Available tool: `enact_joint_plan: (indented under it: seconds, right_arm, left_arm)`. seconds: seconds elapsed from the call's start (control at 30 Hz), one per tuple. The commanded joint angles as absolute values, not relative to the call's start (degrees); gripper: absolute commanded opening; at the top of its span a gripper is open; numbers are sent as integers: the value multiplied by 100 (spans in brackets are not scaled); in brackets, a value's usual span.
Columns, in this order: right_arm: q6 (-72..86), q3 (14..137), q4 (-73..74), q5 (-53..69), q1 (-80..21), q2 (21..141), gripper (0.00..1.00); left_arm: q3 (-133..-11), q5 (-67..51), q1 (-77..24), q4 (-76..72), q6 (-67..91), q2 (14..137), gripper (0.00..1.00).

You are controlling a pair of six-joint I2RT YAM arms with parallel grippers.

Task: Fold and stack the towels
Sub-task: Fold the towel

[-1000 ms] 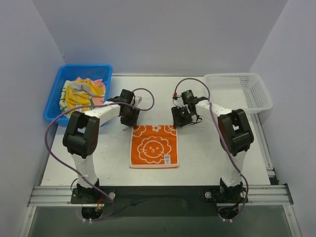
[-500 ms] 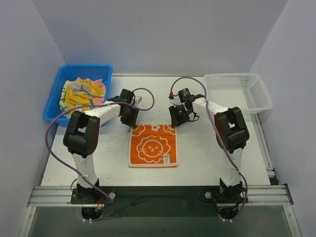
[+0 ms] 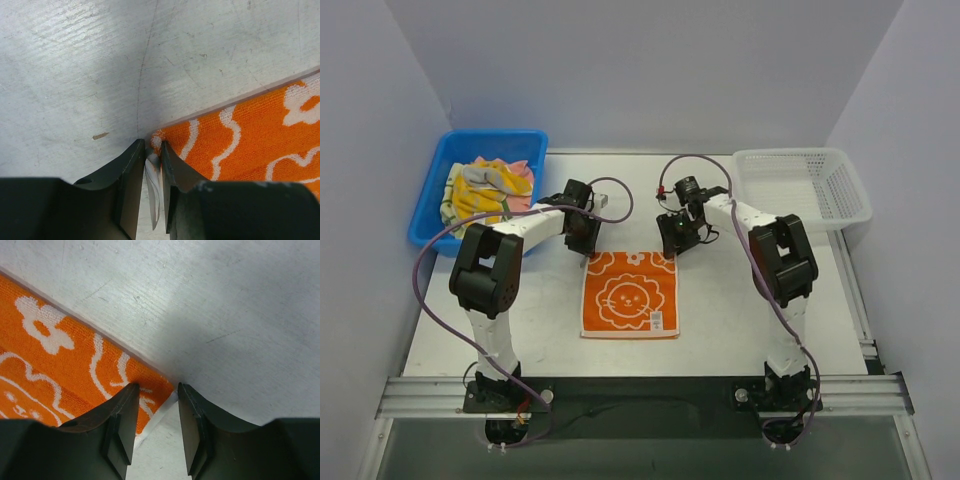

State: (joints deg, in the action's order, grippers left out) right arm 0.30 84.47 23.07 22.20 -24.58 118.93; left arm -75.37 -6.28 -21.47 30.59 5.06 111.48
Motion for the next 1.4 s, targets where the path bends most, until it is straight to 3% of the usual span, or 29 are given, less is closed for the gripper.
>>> enact_joint_plan:
  seconds: [0.0, 0.17, 0.33, 0.47, 0.5, 0.6, 1.07, 1.37]
  right_arm:
    - [0, 8543, 2654, 1802, -2470, 12199, 38]
    - [-26, 8692, 2803, 1872, -2470, 12322, 34]
    - [-114, 8692, 2944, 2074, -2505, 12349, 19]
    - [-167, 8727, 3015, 2118, -2496, 12340, 4]
    - [-193, 8736, 3015, 2075, -2487, 12322, 0]
    - [-334, 8824, 3006, 1830, -2470, 12200, 0]
    - [-563, 9545, 2620, 1222, -2268, 11707, 0]
    - [-300, 8546, 1899, 1037, -2294, 10944, 0]
  left_arm:
    - [-7532, -703, -2136, 3234, 396, 11452, 31]
    - [-7532, -668, -2127, 3243, 387, 11470, 31]
    - [-7550, -668, -2127, 3252, 387, 11487, 29]
    - [-7567, -677, -2118, 3269, 387, 11487, 18]
    - [-7576, -694, -2118, 3261, 395, 11479, 9]
    - [-7646, -729, -2057, 3261, 404, 11426, 0]
    - [-8719, -607, -1890, 2945, 387, 11523, 0]
    - [-7701, -545, -1854, 1864, 527, 10514, 0]
